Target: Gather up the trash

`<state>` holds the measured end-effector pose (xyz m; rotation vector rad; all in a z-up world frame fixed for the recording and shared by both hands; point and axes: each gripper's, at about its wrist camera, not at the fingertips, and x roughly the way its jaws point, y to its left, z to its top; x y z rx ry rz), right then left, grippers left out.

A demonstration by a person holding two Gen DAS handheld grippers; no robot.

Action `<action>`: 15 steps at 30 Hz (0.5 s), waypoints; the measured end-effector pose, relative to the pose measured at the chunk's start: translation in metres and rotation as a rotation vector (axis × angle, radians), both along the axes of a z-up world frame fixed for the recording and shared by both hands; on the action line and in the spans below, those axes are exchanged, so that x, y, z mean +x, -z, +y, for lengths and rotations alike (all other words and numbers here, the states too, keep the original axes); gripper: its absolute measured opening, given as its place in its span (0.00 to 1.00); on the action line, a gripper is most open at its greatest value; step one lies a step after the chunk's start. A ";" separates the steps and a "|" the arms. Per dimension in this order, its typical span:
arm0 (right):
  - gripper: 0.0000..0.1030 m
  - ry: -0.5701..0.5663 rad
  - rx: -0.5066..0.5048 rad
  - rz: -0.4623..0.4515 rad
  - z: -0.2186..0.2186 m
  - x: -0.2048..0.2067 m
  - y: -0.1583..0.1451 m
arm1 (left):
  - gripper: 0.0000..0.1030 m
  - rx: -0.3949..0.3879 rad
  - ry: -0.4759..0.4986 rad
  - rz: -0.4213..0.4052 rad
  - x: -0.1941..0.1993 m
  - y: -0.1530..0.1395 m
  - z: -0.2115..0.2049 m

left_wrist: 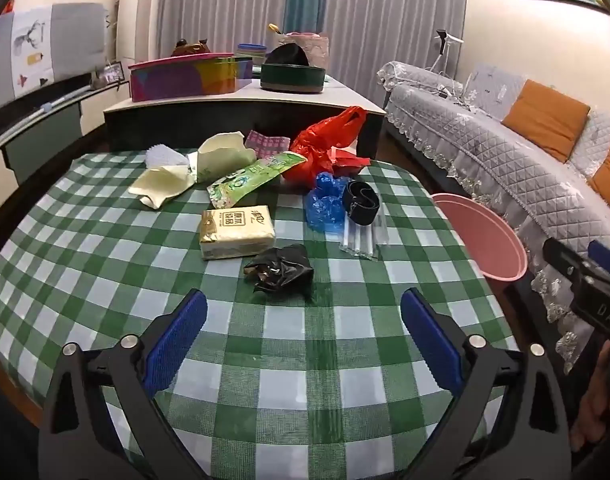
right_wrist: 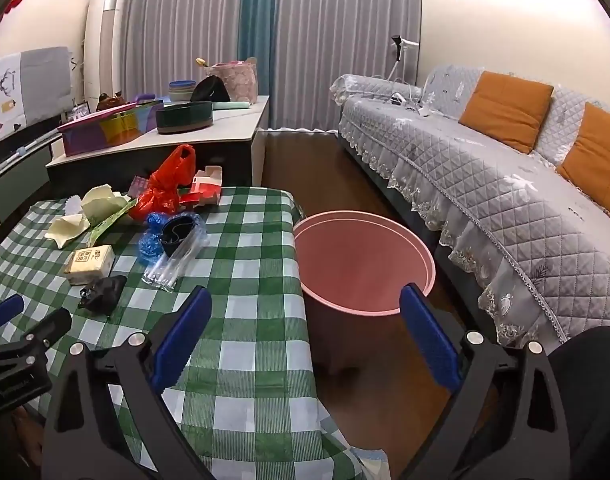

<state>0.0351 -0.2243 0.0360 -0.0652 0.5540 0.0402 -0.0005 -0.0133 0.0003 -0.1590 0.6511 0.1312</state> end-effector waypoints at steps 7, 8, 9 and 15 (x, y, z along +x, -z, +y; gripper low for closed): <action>0.90 0.000 0.014 0.017 0.001 0.001 0.001 | 0.87 0.018 0.000 0.008 -0.001 -0.003 0.006; 0.90 -0.002 0.018 0.021 0.003 0.002 0.002 | 0.87 0.012 -0.003 0.006 -0.001 -0.004 0.009; 0.90 -0.005 0.023 0.025 0.005 0.002 0.003 | 0.87 0.009 -0.006 0.006 -0.002 -0.004 0.010; 0.90 -0.022 0.027 0.040 0.016 0.003 0.006 | 0.87 0.017 -0.009 0.005 -0.004 -0.004 0.013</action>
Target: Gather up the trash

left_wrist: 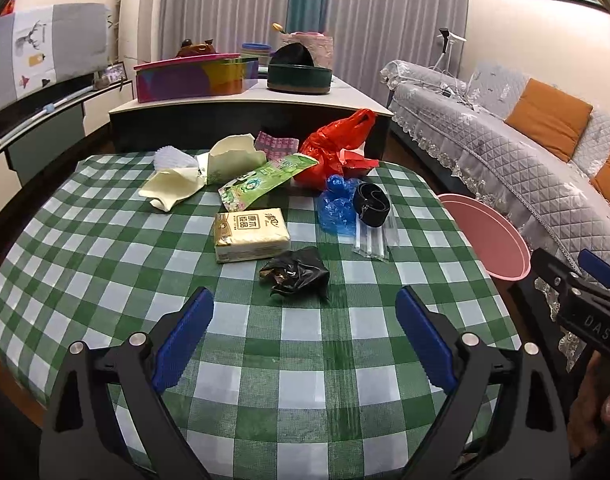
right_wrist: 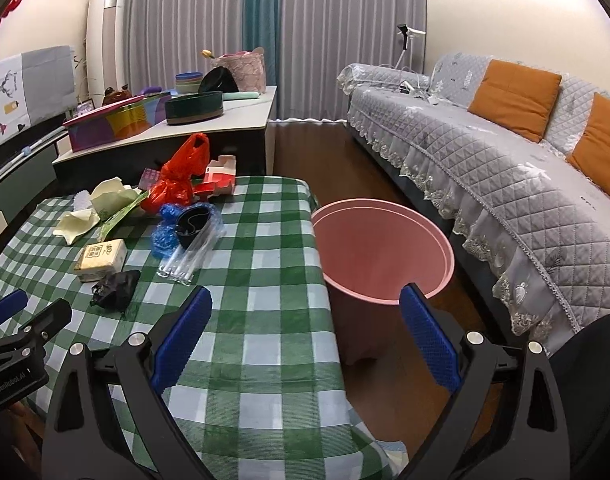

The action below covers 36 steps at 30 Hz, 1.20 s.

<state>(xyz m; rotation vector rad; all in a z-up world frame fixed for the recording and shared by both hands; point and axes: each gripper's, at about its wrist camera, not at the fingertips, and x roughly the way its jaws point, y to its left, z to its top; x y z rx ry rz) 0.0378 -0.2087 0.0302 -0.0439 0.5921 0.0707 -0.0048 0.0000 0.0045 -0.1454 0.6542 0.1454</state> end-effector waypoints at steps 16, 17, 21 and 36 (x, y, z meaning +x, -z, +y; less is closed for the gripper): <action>0.88 -0.037 -0.004 0.013 0.015 -0.002 0.005 | 0.87 0.005 0.001 -0.001 0.000 0.000 0.003; 0.88 -0.036 -0.003 0.015 0.015 -0.002 0.005 | 0.87 0.005 0.000 0.000 0.000 0.000 0.003; 0.88 -0.037 -0.004 0.018 0.015 -0.002 0.005 | 0.87 0.004 -0.001 0.001 -0.001 -0.001 0.004; 0.84 -0.036 -0.017 0.009 0.012 -0.003 0.003 | 0.87 0.009 0.013 0.003 -0.001 0.000 0.001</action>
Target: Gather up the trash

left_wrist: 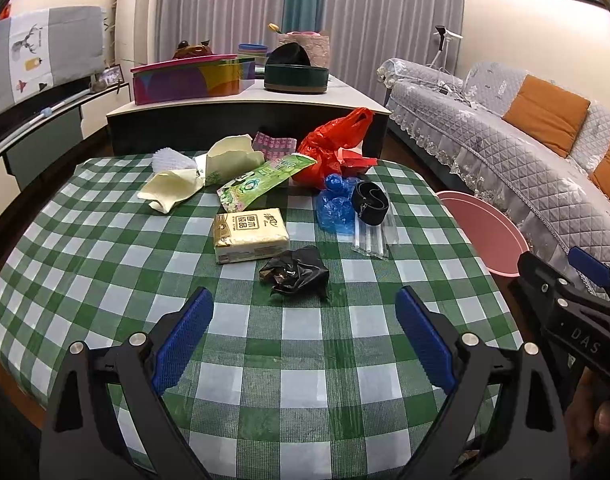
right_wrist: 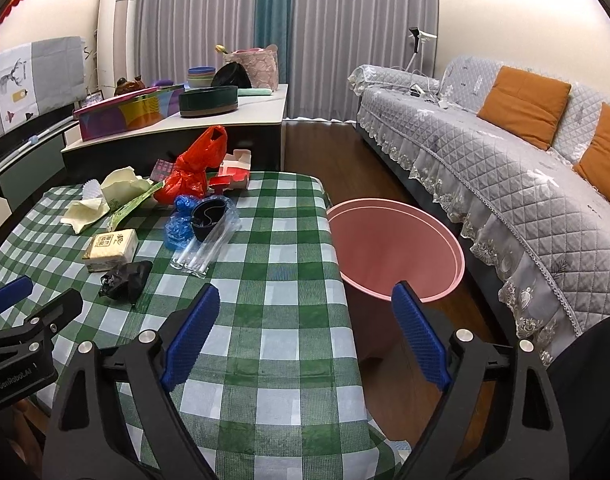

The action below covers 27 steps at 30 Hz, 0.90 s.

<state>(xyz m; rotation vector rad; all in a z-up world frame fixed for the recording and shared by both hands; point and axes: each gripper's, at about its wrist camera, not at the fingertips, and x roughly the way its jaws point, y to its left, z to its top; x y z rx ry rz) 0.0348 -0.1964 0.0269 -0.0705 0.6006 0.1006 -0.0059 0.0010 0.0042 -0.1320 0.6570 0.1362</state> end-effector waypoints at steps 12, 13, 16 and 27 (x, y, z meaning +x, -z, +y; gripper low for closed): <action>0.82 -0.001 -0.001 -0.001 0.000 0.000 0.000 | 0.87 -0.003 -0.001 0.002 0.000 0.000 -0.001; 0.80 -0.002 -0.001 -0.001 0.001 0.000 -0.001 | 0.87 -0.003 -0.001 0.001 0.000 0.000 -0.001; 0.79 -0.010 0.001 0.001 0.001 0.001 -0.001 | 0.87 -0.003 -0.003 0.001 0.000 0.000 -0.002; 0.54 -0.050 0.046 0.004 0.008 0.012 -0.013 | 0.70 -0.025 -0.008 0.001 0.009 -0.001 0.004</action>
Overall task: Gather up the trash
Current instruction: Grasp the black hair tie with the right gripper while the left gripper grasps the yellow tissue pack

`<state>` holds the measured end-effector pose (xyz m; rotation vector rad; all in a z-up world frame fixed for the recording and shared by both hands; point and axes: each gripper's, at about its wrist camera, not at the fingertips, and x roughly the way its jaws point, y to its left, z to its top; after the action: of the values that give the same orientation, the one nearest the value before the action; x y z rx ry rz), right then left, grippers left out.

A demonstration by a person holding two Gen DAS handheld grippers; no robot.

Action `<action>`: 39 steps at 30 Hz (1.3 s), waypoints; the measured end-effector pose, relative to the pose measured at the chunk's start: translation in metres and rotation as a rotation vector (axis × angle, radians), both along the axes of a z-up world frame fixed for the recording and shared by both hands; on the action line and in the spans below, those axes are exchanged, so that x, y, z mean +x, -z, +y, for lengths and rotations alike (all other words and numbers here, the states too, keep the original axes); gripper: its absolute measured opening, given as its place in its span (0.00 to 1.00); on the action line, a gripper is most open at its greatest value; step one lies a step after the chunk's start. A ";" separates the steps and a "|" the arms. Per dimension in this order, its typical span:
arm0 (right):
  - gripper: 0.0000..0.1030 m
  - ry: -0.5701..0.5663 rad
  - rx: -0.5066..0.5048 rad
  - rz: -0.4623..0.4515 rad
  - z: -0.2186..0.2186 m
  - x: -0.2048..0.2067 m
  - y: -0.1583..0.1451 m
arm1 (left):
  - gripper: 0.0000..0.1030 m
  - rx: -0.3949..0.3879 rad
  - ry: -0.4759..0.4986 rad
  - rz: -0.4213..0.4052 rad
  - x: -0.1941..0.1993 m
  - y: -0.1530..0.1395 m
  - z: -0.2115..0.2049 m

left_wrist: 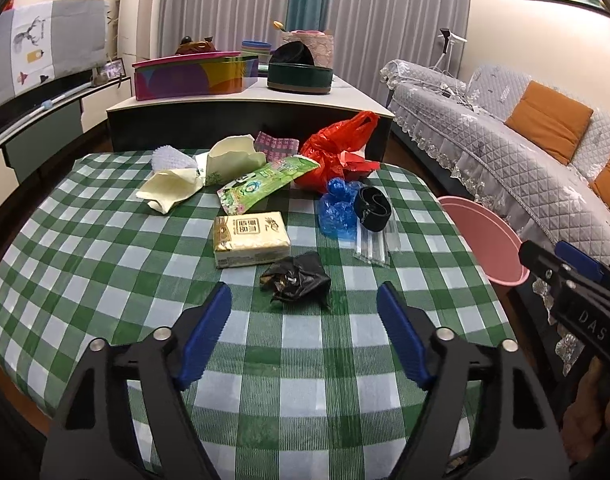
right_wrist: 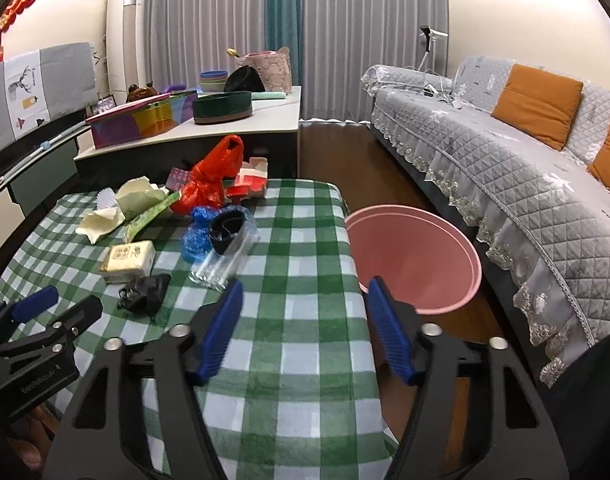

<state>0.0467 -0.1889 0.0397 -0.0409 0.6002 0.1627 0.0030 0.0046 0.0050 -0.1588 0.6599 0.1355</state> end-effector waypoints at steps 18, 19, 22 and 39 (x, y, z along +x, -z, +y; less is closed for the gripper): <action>0.14 -0.206 0.099 0.075 0.059 0.097 0.001 | 0.70 -0.014 -0.139 0.023 0.057 0.004 0.044; 0.14 -0.221 0.097 0.078 0.064 0.101 0.003 | 0.70 -0.015 -0.146 0.028 0.061 0.006 0.046; 0.14 -0.273 0.105 0.129 0.078 0.119 0.018 | 0.70 -0.026 -0.158 0.045 0.073 0.013 0.052; 0.32 -0.321 0.059 0.222 0.102 0.151 0.066 | 0.76 -0.059 -0.184 0.169 0.118 0.049 0.064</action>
<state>0.1977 -0.0870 -0.0260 -0.0627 0.8081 0.5011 0.1212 0.0691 -0.0437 -0.2669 0.8179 0.3096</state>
